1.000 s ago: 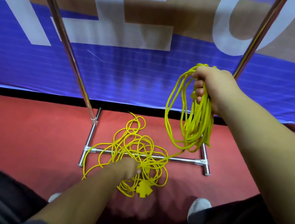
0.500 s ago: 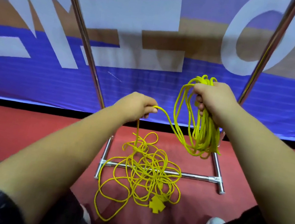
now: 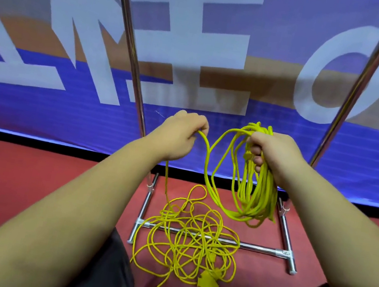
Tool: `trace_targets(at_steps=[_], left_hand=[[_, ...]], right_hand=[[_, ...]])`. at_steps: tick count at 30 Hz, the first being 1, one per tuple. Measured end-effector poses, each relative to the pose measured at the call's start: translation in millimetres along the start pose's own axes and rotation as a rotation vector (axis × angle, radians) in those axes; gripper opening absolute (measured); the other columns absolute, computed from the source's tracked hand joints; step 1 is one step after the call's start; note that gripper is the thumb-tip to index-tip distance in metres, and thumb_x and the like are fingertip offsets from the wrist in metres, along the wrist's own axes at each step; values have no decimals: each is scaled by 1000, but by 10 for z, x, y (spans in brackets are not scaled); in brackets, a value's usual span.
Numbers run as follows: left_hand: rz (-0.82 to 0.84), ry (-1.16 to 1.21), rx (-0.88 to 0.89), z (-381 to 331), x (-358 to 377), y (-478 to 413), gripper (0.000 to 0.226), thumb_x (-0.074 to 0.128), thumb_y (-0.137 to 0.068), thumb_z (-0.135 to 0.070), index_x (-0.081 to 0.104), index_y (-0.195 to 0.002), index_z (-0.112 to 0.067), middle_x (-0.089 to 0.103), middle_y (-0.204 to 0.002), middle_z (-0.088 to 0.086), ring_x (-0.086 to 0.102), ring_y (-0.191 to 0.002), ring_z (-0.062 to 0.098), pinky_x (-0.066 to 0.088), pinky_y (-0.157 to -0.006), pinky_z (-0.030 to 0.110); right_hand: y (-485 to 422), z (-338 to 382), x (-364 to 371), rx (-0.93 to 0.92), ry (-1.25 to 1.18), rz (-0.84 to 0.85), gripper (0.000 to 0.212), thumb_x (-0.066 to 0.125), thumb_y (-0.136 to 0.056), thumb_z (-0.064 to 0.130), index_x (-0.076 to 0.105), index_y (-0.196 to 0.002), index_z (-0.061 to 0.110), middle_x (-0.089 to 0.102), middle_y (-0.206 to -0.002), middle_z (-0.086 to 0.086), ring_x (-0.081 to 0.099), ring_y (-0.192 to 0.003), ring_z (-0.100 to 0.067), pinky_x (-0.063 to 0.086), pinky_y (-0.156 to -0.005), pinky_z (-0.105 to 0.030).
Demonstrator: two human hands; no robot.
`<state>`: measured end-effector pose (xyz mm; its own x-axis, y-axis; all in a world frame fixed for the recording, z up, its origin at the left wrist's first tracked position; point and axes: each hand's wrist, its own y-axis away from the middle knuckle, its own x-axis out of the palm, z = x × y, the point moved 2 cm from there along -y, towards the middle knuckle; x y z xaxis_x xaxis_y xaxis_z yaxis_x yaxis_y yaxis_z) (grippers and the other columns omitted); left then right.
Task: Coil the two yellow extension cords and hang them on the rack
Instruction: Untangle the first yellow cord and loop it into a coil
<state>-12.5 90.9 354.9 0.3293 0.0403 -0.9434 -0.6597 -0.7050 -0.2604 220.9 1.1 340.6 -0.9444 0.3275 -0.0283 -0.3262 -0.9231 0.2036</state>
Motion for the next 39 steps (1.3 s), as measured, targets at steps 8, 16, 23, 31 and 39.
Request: trace_targets(at_steps=[8,16,23,31,39], left_hand=[[-149,-58,-432,527,155,74,28,61,-98,-50,73,-105,-25,53,-107,4,51,-105,32,54,-83,47],[65,288,-754,599,255,106,49,57,-95,-62,63,-91,-14,65,-78,8,67,-79,32,57,-73,40],[-81,1281,-1008,656,248,144,29,46,-92,-1,58,-116,11,63,-108,27,75,-91,31,65,-69,42],[144,1402,-1273,748,286,280,18,50,-106,-23,45,-94,-11,38,-62,-3,22,-31,8,19,-32,18],[199,1105,-1116,554,288,267,27,40,-108,-20,64,-107,-8,30,-56,-7,22,-39,9,25,-36,21]], right_hand=[[23,14,-10,5,-45,35,6,63,-90,13,67,-86,11,50,-61,-2,42,-42,-15,39,-44,-25],[-66,-17,37,27,-19,37,20,68,-88,15,59,-70,13,50,-58,-3,47,-46,-19,44,-47,-29],[-148,-153,103,56,50,6,29,74,-85,18,58,-62,13,51,-55,-5,50,-48,-23,46,-48,-30],[-171,-159,101,107,-14,-54,27,77,-84,17,58,-64,15,51,-56,-3,51,-45,-21,47,-50,-31],[-153,-175,111,119,-33,-156,12,71,-85,9,62,-78,12,55,-57,-2,51,-44,-18,49,-46,-27]])
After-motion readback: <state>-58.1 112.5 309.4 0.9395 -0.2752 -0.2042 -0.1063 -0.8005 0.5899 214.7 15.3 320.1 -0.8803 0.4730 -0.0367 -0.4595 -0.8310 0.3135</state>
